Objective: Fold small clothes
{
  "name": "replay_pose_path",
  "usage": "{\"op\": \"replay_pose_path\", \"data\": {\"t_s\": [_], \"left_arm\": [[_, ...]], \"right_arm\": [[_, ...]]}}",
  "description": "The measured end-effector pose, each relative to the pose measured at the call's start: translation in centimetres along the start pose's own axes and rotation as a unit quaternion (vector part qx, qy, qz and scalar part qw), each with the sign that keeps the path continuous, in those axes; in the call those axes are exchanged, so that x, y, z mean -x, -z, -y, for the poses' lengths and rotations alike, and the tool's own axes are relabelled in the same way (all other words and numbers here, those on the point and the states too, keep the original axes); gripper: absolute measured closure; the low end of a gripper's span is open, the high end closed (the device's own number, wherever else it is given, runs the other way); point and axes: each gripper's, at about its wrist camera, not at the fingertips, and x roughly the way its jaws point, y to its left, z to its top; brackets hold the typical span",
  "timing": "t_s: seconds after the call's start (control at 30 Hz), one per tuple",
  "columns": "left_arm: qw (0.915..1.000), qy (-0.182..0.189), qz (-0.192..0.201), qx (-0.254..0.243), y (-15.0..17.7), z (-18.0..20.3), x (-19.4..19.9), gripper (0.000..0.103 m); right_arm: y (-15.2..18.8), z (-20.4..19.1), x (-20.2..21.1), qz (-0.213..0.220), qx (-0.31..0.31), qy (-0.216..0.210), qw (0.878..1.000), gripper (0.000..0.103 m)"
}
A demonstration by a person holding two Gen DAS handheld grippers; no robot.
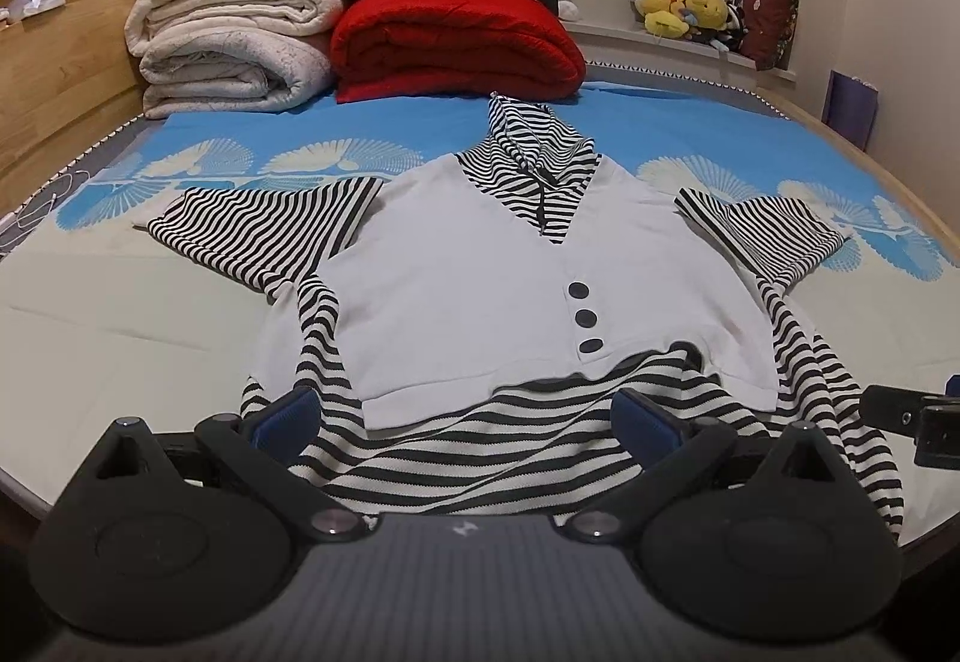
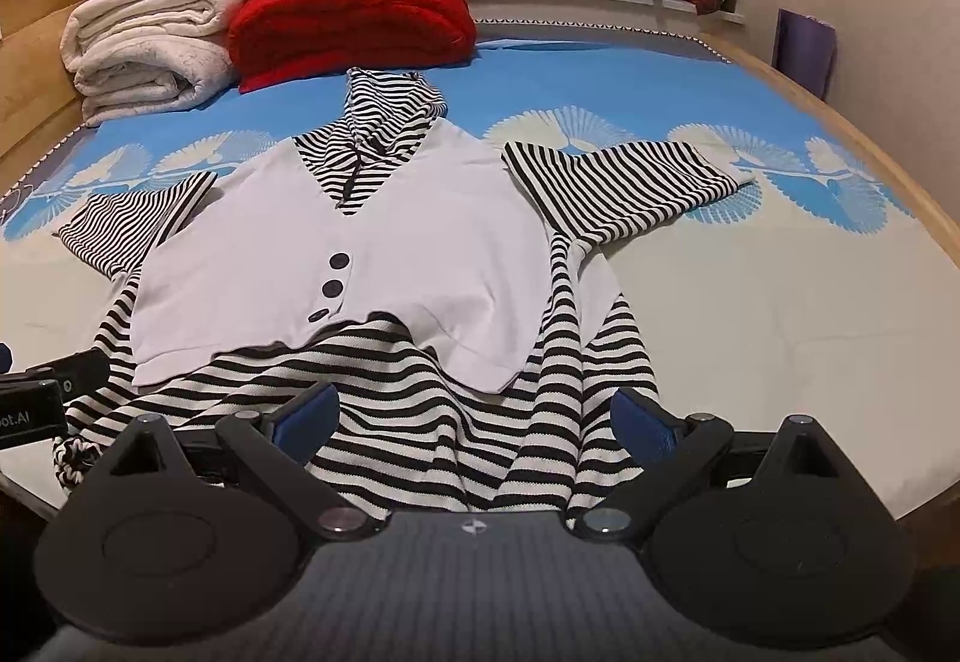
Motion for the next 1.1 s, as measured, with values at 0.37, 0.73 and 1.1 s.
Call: {"op": "replay_pose_path", "data": {"t_s": [0.37,0.73,1.1], "left_arm": [[1.0000,0.005,0.006,0.005,-0.1,-0.1,0.0,0.000],[0.9998,0.001,0.016,0.010,-0.1,-0.4,0.4,0.000],[0.9980,-0.011,0.055,0.030,-4.2,-2.8,0.1,0.007]], "right_arm": [[0.1,0.0,-0.1,0.002,-0.002,-0.001,1.000,0.006],[0.2,0.0,-0.2,0.001,-0.002,-0.001,1.000,0.006],[-0.6,0.4,0.1,0.017,-0.033,-0.006,0.999,0.007]]}}
